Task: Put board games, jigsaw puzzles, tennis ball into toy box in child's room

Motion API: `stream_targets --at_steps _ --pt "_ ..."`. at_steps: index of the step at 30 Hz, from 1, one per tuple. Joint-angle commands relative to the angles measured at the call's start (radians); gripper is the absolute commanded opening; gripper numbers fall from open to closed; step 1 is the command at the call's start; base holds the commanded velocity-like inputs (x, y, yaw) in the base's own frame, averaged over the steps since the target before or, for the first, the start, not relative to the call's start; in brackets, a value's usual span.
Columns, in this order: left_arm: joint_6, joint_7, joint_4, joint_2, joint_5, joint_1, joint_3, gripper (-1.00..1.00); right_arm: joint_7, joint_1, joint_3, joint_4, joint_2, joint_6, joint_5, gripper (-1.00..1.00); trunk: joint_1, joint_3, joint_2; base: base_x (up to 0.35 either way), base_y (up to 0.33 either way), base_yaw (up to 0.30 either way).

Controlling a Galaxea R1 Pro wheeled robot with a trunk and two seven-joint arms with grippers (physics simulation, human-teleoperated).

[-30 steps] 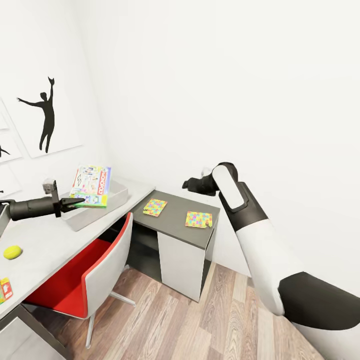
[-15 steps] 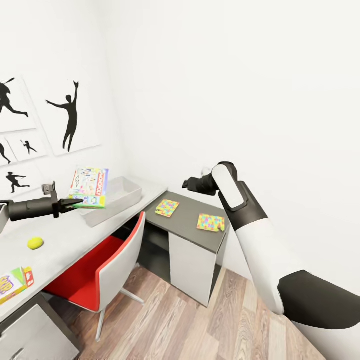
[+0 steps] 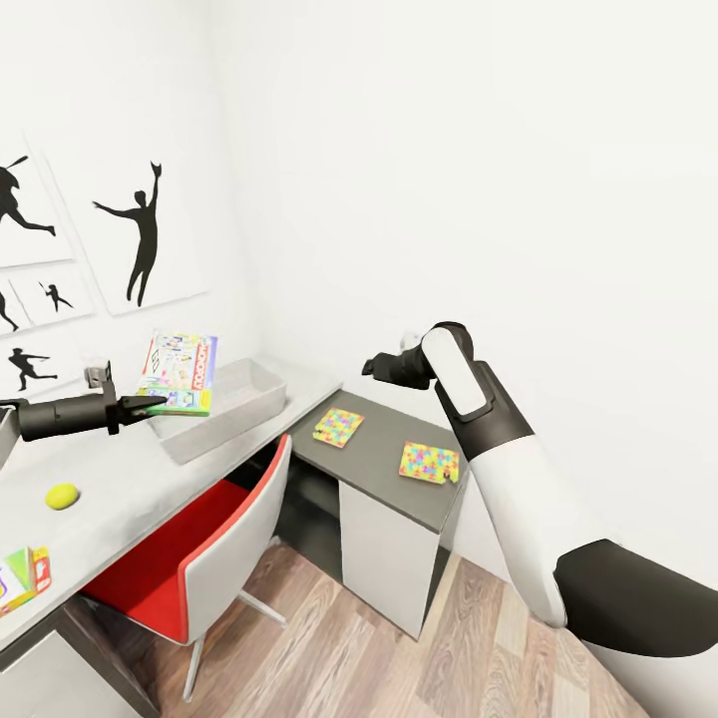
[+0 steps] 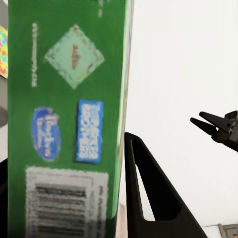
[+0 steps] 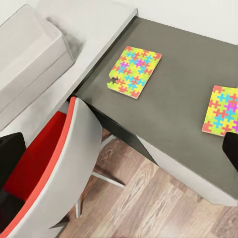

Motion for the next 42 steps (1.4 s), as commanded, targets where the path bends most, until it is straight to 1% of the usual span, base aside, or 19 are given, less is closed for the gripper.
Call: stream_targets --at_steps 1,8,12,18,22,26,29,42 --pt "0.01 0.0 0.0 0.0 0.001 -0.001 0.001 -1.0 -0.011 -0.001 0.001 -0.001 0.0 0.001 -0.009 1.0 0.001 -0.002 -0.002 0.061 -0.003 0.002" --pt "0.01 0.001 0.0 0.0 0.001 -0.001 0.029 -1.0 -0.014 -0.001 0.002 0.0 0.0 0.001 -0.006 1.0 0.001 0.001 -0.002 0.016 -0.001 0.116" --pt "0.01 0.001 0.0 0.0 0.001 -0.001 0.033 -1.0 -0.015 -0.001 0.002 0.0 0.0 0.001 -0.005 1.0 0.001 0.001 -0.002 0.001 0.0 0.199" --pt "0.01 0.001 0.0 -0.001 0.0 -0.001 0.034 -1.0 -0.014 -0.001 0.003 -0.012 0.0 0.001 -0.006 1.0 0.001 0.002 -0.002 0.049 0.001 0.022" --pt "0.01 0.001 0.0 -0.001 0.0 -0.001 0.034 -1.0 -0.015 -0.001 0.006 -0.013 0.0 0.005 -0.002 1.0 0.001 0.003 -0.002 0.265 0.068 0.083" --pt "0.01 0.001 0.0 -0.001 0.001 -0.001 0.034 -1.0 -0.015 -0.001 0.04 -0.013 0.0 0.003 -0.001 1.0 0.001 0.007 -0.002 0.314 0.118 0.211" --pt "0.01 0.001 -0.001 -0.001 0.001 -0.001 0.034 -1.0 -0.015 -0.001 0.049 -0.013 0.0 0.002 -0.001 1.0 0.001 0.009 -0.002 0.328 0.055 0.24" --pt "0.01 0.0 -0.001 -0.001 0.0 -0.001 0.034 -1.0 -0.015 -0.002 0.053 -0.013 0.0 0.001 -0.003 1.0 0.001 0.02 -0.002 0.286 -0.114 0.254"
